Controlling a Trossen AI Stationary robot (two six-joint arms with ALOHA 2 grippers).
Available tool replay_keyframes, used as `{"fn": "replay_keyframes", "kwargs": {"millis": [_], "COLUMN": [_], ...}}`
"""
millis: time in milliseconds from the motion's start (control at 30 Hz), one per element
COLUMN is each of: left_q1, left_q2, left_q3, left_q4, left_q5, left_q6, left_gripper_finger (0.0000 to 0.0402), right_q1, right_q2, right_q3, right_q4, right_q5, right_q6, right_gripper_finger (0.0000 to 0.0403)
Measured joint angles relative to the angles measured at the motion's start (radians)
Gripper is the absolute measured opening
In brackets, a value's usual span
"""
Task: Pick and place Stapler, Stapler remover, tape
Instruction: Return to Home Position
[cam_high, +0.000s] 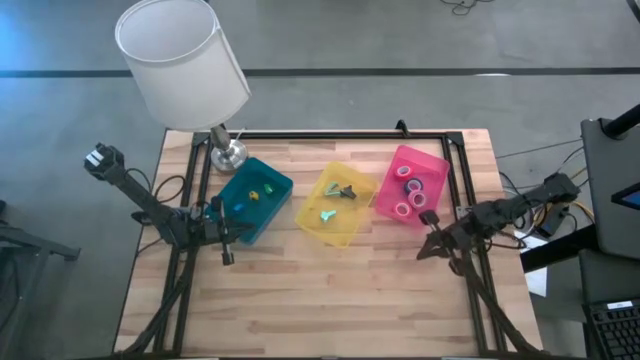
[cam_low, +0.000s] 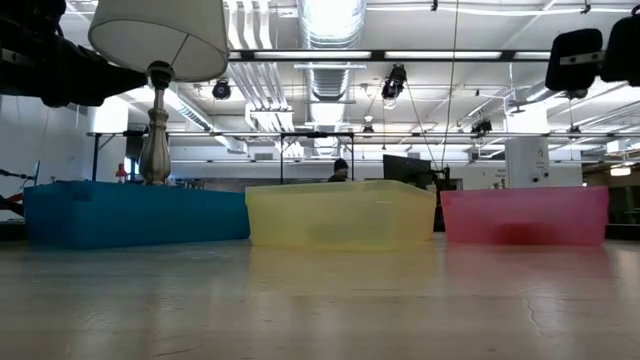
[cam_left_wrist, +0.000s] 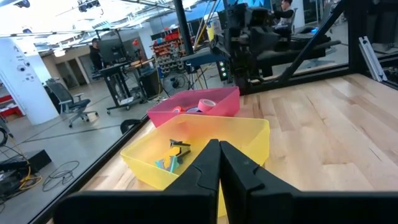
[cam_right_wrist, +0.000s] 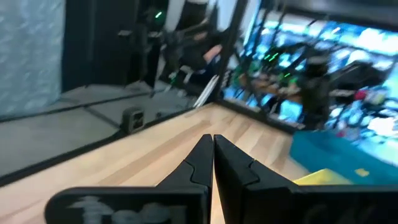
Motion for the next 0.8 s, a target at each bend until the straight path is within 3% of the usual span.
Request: {"fn": "replay_keyframes", "kwargs": {"millis": [233,800], "left_q1": [0.000,0.000], "left_q2": [0.000,0.000], "left_q3": [0.000,0.000], "left_q4": [0.000,-0.003], "left_q5": [0.000,0.000], "left_q6": [0.000,0.000], "left_gripper_finger": [0.0009,0.0010], "right_q1": [-0.099,-0.164], "right_q2": [-0.152,-0.157], "right_q3": [0.000,0.001], "right_q4": [-0.016,-0.032], "right_q5": [0.001,0.001], "right_q6": [0.000,0.000], "right_gripper_finger": [0.0008,0.0008]}}
